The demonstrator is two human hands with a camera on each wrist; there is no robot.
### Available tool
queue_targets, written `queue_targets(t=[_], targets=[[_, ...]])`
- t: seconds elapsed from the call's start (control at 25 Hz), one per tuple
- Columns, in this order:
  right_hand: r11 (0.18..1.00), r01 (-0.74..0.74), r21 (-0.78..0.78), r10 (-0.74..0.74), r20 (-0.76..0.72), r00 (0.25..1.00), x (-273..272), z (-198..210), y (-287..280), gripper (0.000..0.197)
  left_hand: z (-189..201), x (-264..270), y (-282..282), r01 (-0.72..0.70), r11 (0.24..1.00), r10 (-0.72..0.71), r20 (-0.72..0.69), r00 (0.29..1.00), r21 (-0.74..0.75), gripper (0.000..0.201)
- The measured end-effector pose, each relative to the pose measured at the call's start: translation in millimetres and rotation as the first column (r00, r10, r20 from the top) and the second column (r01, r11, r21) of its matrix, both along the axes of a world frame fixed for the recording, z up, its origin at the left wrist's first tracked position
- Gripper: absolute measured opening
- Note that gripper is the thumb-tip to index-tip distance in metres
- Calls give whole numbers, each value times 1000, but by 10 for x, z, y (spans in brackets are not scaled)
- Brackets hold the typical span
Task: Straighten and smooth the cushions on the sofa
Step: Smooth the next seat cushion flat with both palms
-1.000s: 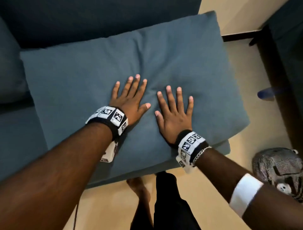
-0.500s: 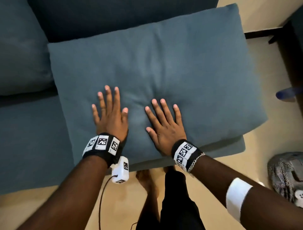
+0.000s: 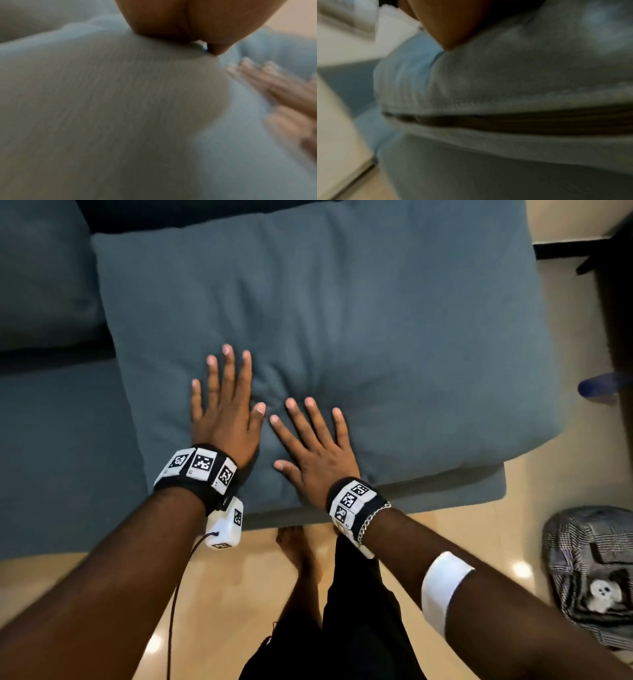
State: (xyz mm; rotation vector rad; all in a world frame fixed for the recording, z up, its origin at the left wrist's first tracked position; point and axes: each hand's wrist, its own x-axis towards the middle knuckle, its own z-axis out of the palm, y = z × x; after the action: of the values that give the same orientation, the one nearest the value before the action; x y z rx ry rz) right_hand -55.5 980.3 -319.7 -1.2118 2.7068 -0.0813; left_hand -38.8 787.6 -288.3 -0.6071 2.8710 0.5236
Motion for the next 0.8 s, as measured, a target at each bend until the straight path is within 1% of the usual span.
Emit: queue_targets(t=[0.04,0.08,0.12,0.16,0.2,0.24,0.28,0.32,0.36,0.4,0.44,0.48,0.52,0.56,0.6,0.64,0.68,0.72,0.76,0.8], targets=[[998,33,-56,-30,48,998,27,125,-28,73,-5,25,-16,1,1000,-1,3,1000,-4,75],[978,78,-192,-60,100,993,52,341,-49,70,4,51,-25,-6,1000,6,-11,1000,8,74],[935,126,-333,-84,138,987,57,580,-35,66,3,57,-24,-4,1000,5,-40,999,19,72],[863,182,-471,-125,151,981,36,852,30,64,9,66,-9,-7,1000,8,-64,998,20,71],[768,251,-589,-205,144,968,-33,1073,123,64,22,70,14,-21,1000,22,-79,997,19,69],[676,327,-661,-332,123,935,-151,1156,232,66,41,87,42,-40,999,41,-87,995,13,68],[618,387,-685,-443,104,890,-325,1122,344,68,57,90,85,-64,998,64,-89,994,7,66],[662,414,-625,-483,67,873,-505,1029,437,69,75,72,139,-96,995,96,-77,992,5,66],[789,405,-462,-450,15,893,-614,865,515,69,98,57,195,-133,991,134,-52,990,15,66],[892,369,-259,-384,-5,923,-640,654,591,69,136,27,265,-155,987,156,-24,988,33,66],[945,307,-112,-308,6,951,-637,454,667,71,164,-2,357,-157,986,157,0,988,46,68],[962,269,-46,-269,13,963,-691,402,715,71,182,-42,447,-143,989,143,15,990,48,71],[958,271,-99,-268,45,962,-807,469,757,71,193,-83,522,-119,992,118,15,993,42,73],[925,297,-239,-286,79,955,-929,656,796,68,222,-89,600,-102,994,102,9,995,35,74],[855,340,-390,-331,94,939,-1061,912,857,66,232,-103,669,-91,995,91,-2,996,28,75],[754,373,-540,-392,87,916,-1188,1191,957,62,231,-146,743,-84,996,84,-10,996,27,76],[638,363,-679,-443,62,895,-1288,1412,1043,60,238,-166,781,-91,995,91,-4,996,30,78],[546,362,-755,-520,33,854,-1367,1444,1144,59,253,-205,840,-87,996,87,3,996,29,80],[541,401,-739,-585,11,811,-1405,1357,1168,61,255,-249,889,-65,998,65,7,998,18,82],[631,457,-627,-601,-22,799,-1396,1205,1136,66,266,-300,939,-31,1000,31,13,999,6,85]])
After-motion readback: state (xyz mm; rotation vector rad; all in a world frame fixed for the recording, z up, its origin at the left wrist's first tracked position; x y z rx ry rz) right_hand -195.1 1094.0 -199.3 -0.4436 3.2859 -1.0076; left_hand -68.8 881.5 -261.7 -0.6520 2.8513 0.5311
